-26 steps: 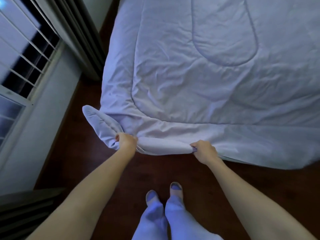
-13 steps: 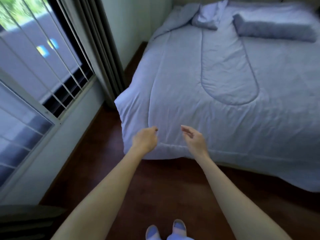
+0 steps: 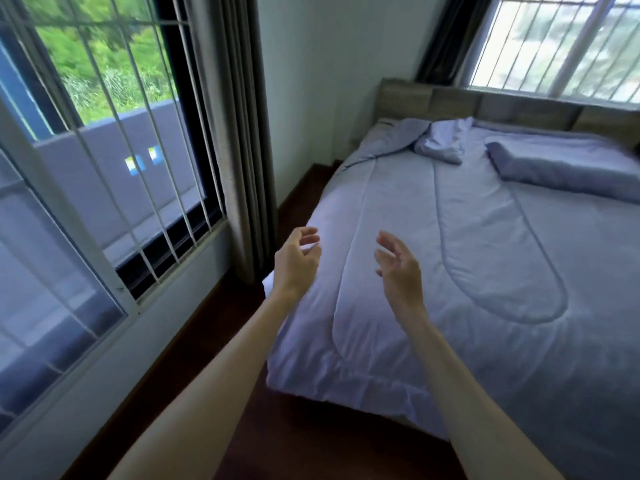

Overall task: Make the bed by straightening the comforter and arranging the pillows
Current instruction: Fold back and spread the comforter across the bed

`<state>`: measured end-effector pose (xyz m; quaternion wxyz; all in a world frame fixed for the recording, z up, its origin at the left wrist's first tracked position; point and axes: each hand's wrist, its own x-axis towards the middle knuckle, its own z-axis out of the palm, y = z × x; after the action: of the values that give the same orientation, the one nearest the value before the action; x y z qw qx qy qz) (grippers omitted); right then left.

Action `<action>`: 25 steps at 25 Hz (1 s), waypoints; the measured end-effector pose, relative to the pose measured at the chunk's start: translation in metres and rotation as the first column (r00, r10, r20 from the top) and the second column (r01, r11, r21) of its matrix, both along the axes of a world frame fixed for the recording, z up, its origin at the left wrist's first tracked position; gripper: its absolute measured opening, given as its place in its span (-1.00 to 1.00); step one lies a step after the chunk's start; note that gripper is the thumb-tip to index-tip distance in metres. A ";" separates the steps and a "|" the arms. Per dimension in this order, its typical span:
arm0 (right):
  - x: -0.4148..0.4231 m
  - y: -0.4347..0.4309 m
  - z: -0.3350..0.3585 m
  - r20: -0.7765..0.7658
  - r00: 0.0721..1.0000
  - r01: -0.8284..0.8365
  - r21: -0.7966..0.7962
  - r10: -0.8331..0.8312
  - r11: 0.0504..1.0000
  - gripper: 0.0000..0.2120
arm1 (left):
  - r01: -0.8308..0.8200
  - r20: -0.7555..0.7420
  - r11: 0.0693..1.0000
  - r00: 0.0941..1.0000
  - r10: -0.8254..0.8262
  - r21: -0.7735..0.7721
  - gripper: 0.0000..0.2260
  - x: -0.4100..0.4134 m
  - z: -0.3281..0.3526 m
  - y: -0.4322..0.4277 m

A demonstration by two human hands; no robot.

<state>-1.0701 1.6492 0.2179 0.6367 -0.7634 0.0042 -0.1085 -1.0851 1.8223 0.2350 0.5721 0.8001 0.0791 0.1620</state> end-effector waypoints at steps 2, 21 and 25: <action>0.028 0.037 0.007 0.026 0.999 0.020 0.014 -0.020 1.000 -0.63 | 0.048 -0.016 0.999 0.999 -0.048 -0.013 -0.74 0.030 0.005 0.040; 0.328 0.171 -0.009 -0.051 0.984 0.168 -0.046 -0.170 0.985 -0.61 | 0.453 -0.151 0.874 0.890 -0.431 0.175 -0.66 0.377 0.009 0.192; 0.393 0.171 0.010 -0.097 0.991 0.086 -0.099 -0.096 0.991 -0.62 | 0.471 -0.155 0.877 0.877 -0.455 0.094 -0.71 0.452 0.012 0.207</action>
<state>-0.6770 1.8203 0.2274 0.5933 -0.7962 0.0663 -0.0987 -0.6332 2.0291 0.2473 0.5352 0.8396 -0.0888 -0.0266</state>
